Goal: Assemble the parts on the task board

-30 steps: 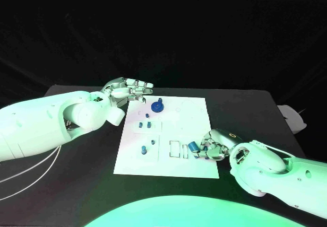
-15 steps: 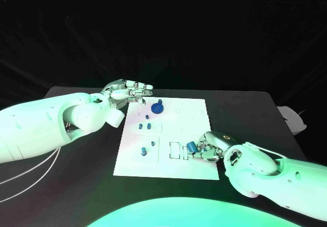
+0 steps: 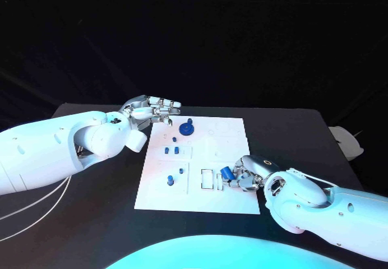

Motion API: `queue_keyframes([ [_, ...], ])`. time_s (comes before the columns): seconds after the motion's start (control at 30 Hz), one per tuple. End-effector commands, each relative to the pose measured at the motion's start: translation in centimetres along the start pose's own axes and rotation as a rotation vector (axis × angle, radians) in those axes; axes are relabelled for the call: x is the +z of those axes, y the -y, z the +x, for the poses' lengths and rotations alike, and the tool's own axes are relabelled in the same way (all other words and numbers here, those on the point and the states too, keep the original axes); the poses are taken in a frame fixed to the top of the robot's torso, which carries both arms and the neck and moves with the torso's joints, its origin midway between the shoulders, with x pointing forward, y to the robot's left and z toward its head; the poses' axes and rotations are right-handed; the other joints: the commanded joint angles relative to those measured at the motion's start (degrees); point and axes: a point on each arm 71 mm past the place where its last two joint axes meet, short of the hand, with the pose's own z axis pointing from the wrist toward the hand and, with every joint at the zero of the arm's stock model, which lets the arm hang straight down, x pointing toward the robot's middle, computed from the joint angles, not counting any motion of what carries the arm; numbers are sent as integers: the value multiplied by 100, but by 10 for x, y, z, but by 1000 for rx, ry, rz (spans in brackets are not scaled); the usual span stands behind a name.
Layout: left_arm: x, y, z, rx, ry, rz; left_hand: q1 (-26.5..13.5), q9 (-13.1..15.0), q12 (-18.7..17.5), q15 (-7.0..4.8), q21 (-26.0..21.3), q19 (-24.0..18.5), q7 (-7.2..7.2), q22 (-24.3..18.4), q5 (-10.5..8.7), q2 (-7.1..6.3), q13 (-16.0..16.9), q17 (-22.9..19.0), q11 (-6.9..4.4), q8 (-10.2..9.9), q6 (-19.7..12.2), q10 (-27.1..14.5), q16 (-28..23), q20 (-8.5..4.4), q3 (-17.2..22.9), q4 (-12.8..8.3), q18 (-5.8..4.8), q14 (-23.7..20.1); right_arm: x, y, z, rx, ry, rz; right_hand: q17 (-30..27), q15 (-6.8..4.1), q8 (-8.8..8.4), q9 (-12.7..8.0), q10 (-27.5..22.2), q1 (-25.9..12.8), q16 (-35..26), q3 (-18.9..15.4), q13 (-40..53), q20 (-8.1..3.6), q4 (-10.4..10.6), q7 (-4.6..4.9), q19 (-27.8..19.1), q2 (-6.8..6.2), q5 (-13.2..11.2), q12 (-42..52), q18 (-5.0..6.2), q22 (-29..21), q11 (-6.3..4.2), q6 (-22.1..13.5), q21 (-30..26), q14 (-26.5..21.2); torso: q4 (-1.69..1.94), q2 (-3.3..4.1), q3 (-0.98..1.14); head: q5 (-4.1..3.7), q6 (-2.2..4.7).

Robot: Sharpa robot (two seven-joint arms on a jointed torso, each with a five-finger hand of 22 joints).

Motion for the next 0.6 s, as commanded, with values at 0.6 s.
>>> queue_keyframes([
  [0.6,0,0,3,-9,-27,0,-39,7,37,23,-24,-25,-4,-7,4,2,9,-6,1,28,-44,-42,37,26,-26,-5,37,-36,-22,-17,-16,130,58,-26,936,-88,76,115,66,269,22,614,539,-73,-133,-100,51,125,-10,22,-31,1064,-95,109,117,478,18,10,4,2,30],
])
